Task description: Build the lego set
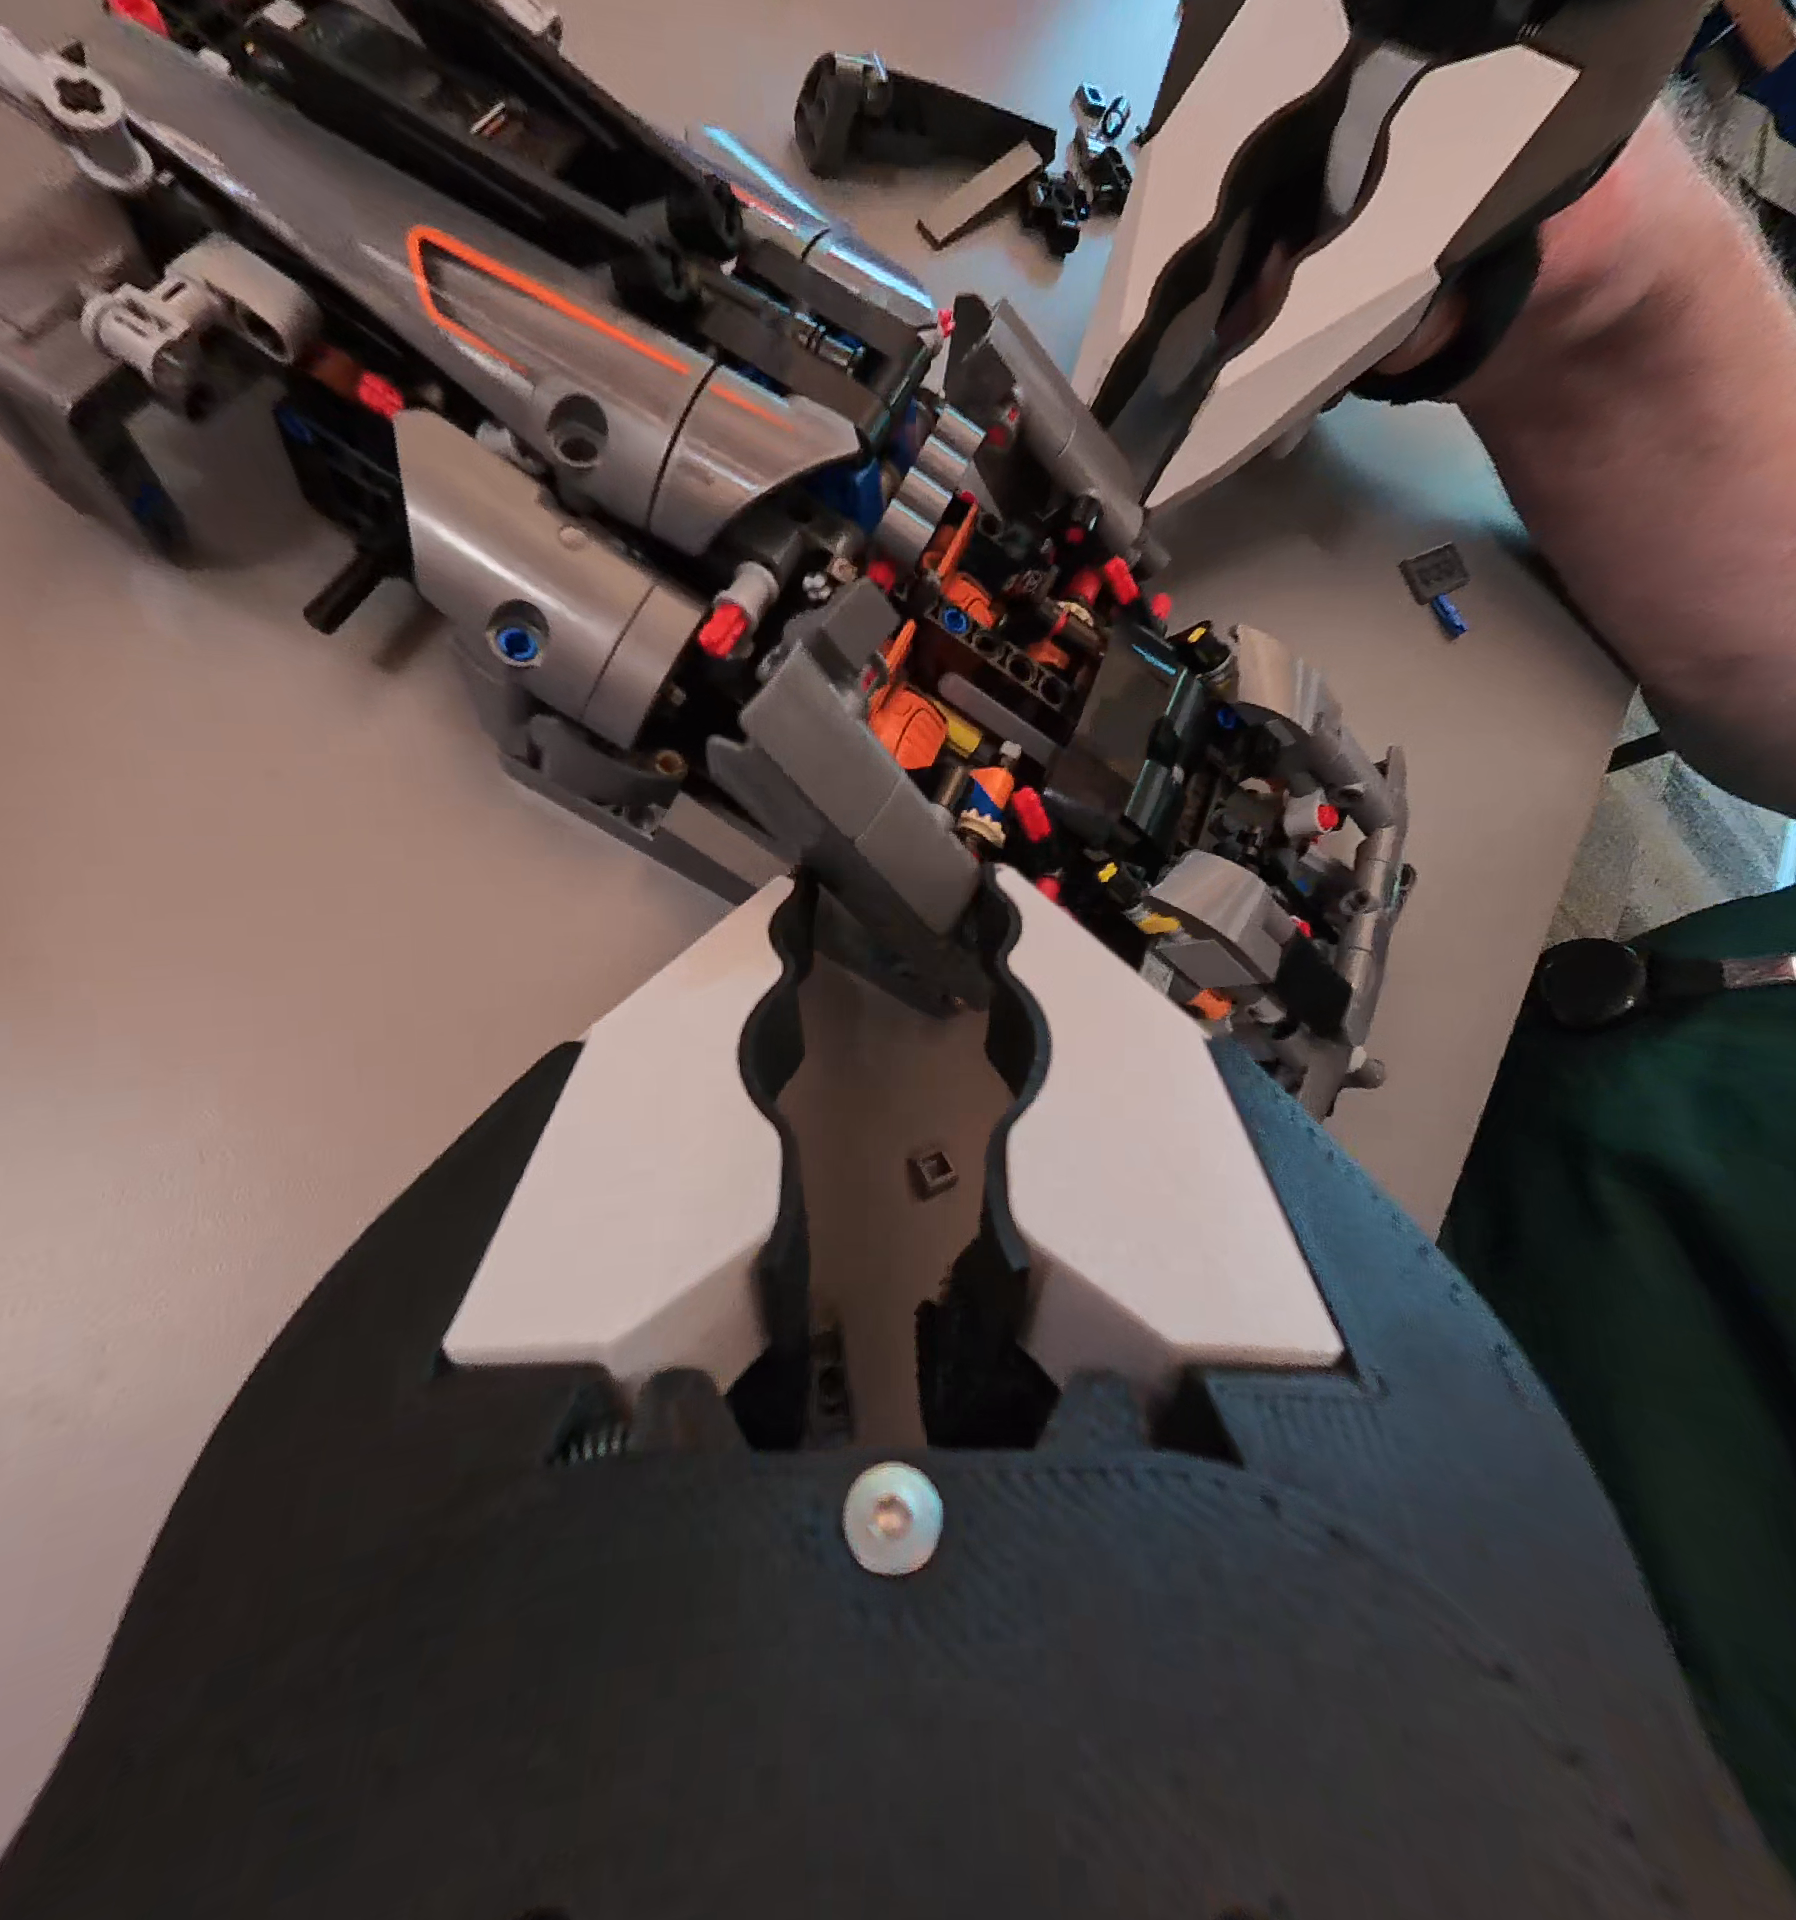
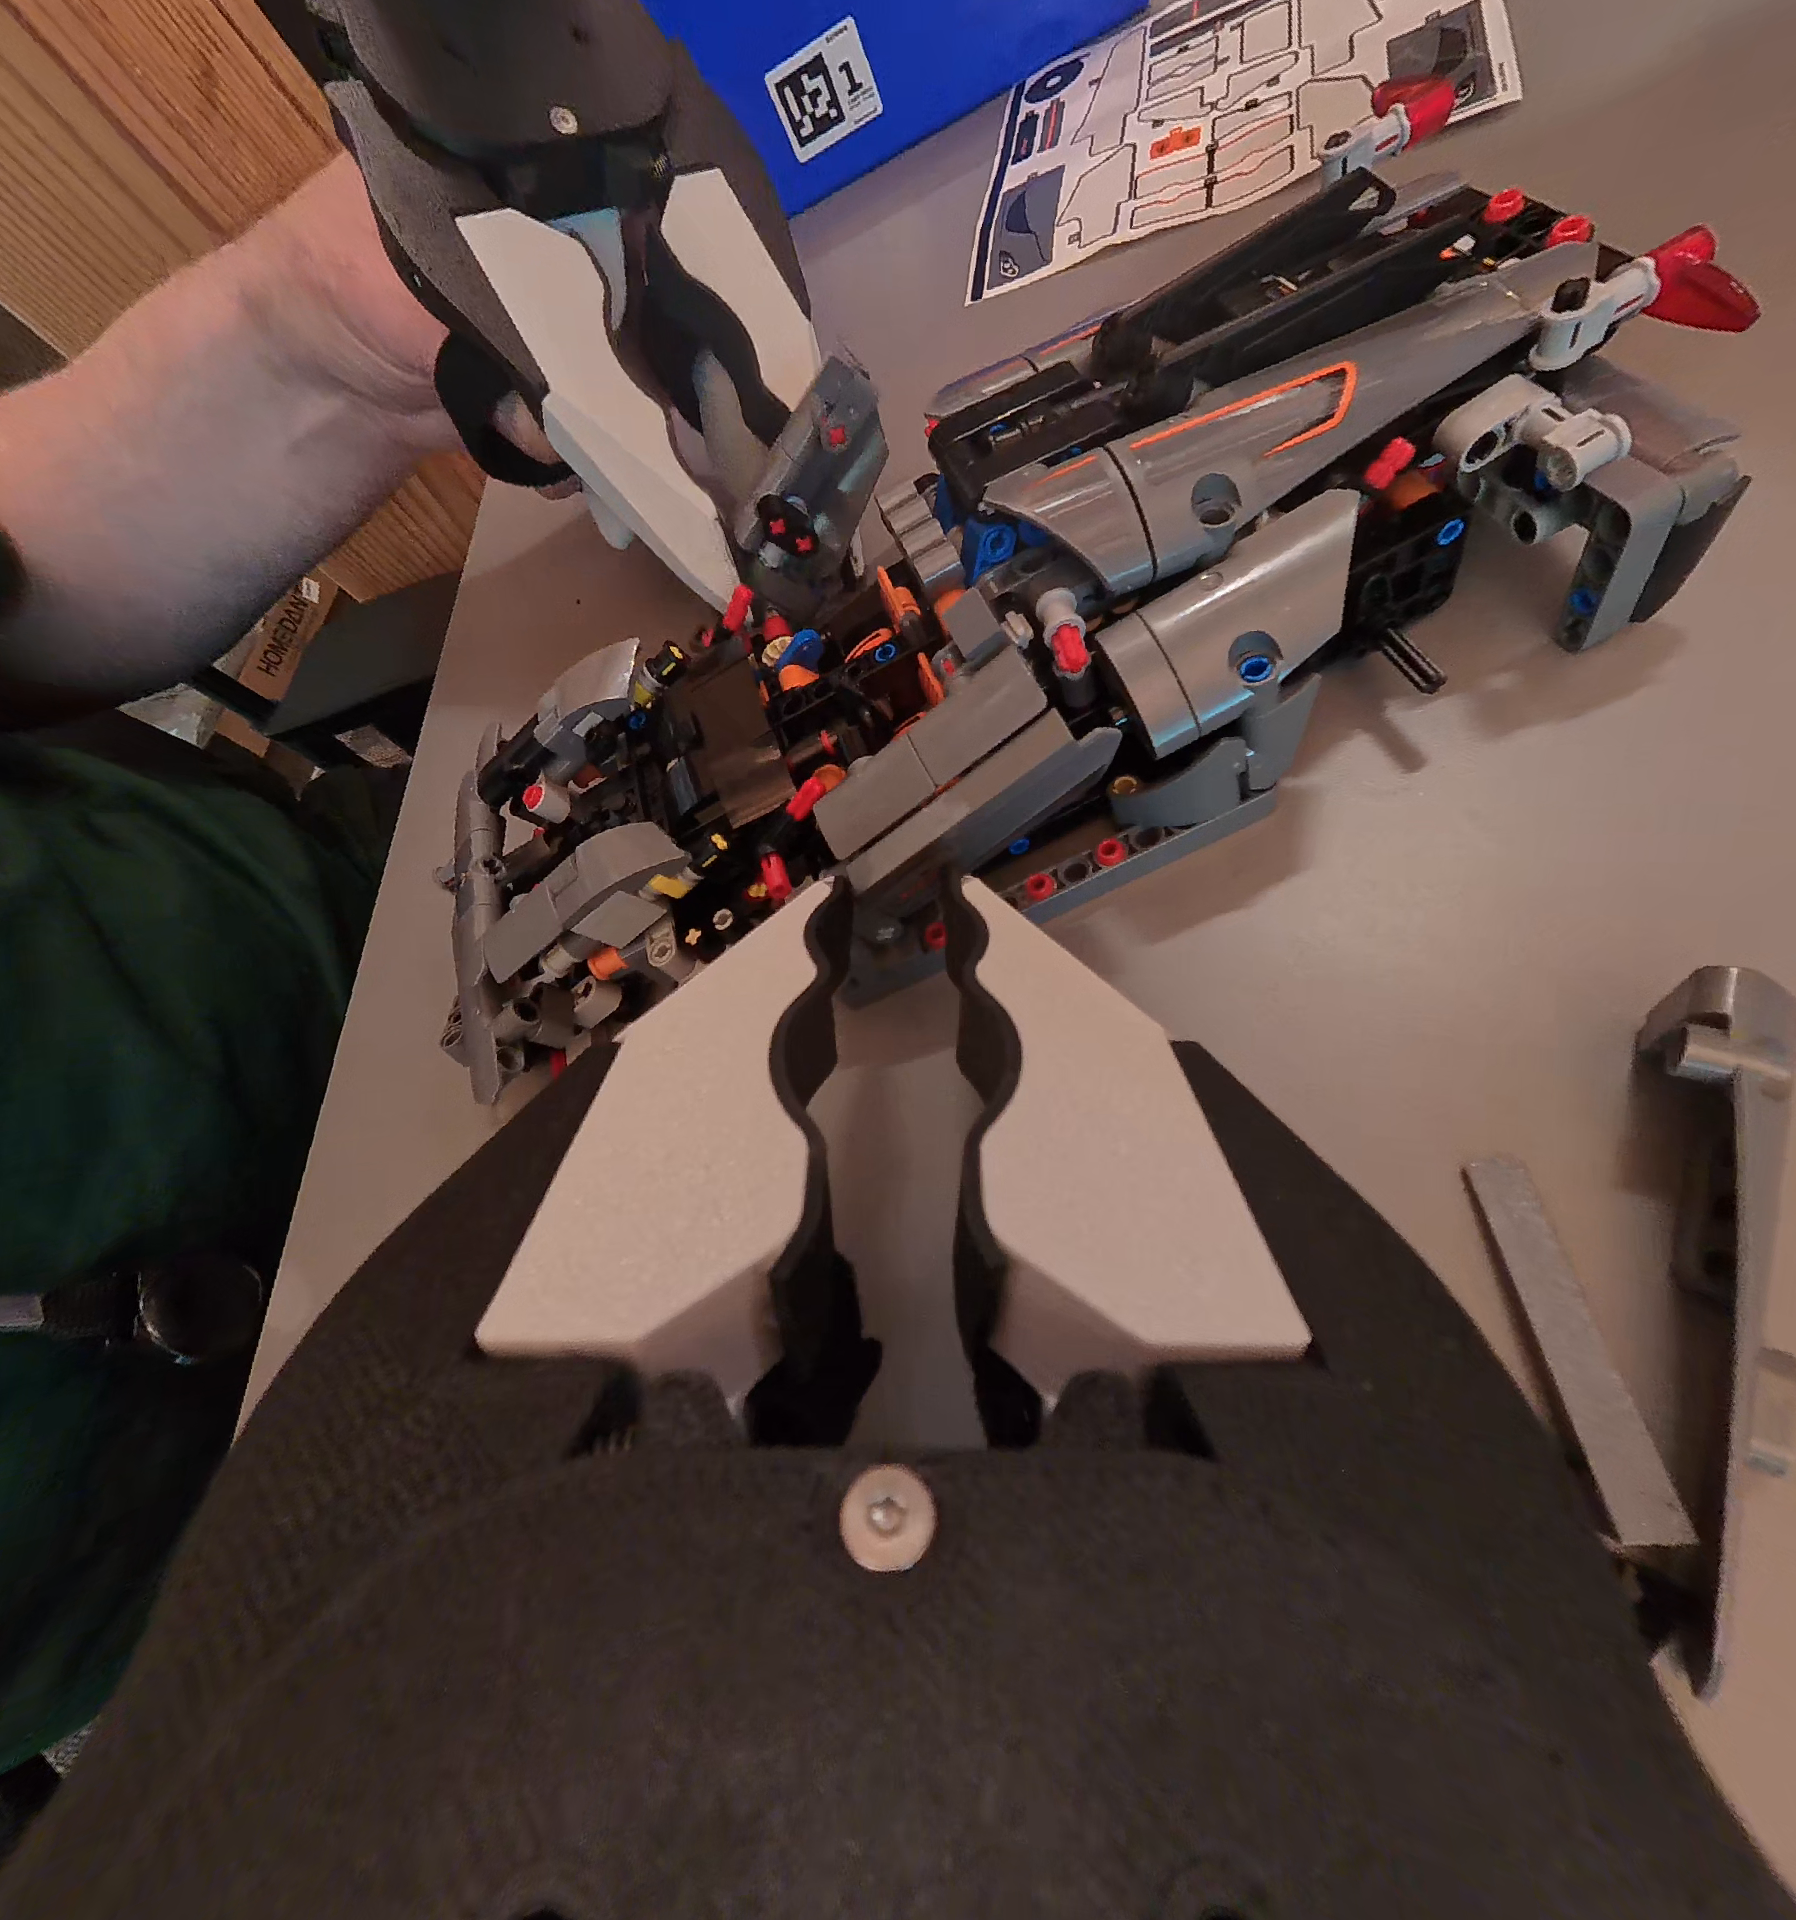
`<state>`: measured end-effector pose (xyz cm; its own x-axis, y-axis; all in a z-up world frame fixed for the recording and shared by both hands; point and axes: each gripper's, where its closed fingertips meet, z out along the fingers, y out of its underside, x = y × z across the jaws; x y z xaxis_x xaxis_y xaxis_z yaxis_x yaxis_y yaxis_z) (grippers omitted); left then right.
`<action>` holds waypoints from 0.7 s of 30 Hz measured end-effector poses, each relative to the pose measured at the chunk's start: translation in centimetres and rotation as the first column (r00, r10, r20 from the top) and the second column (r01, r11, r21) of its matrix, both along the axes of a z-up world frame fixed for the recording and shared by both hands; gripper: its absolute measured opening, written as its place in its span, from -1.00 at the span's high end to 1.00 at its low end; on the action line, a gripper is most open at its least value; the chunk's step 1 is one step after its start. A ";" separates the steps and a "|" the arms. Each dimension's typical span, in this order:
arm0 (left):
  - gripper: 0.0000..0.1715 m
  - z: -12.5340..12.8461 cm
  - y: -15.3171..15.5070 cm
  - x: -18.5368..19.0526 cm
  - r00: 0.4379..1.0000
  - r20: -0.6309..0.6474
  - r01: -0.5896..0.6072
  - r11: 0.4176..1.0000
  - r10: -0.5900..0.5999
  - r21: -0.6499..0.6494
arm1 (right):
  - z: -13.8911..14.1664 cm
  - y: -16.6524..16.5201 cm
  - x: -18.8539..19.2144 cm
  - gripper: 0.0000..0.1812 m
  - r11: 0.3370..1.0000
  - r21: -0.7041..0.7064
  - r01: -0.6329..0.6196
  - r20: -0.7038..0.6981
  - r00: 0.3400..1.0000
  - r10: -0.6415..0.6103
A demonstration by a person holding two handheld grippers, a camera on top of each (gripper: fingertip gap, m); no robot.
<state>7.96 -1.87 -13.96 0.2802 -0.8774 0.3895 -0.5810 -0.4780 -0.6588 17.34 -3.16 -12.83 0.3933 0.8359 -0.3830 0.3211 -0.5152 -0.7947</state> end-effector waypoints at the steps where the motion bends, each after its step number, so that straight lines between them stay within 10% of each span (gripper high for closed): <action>1: 0.67 0.0 0.0 -0.1 1.000 0.003 0.001 1.000 -0.001 -0.012 | 0.0 0.0 0.0 0.84 1.000 0.002 -0.001 0.000 1.000 0.001; 21: 0.65 0.2 0.0 -0.8 0.994 -0.047 0.103 0.964 -0.094 0.245 | 2.1 -0.5 0.6 0.88 0.991 0.130 -0.022 -0.009 1.000 0.024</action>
<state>7.13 -1.87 -13.81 0.1972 -0.9690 0.1487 -0.6418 -0.2422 -0.7276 17.94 -3.61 -10.69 0.3696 0.8877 -0.2744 0.3227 -0.3996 -0.8580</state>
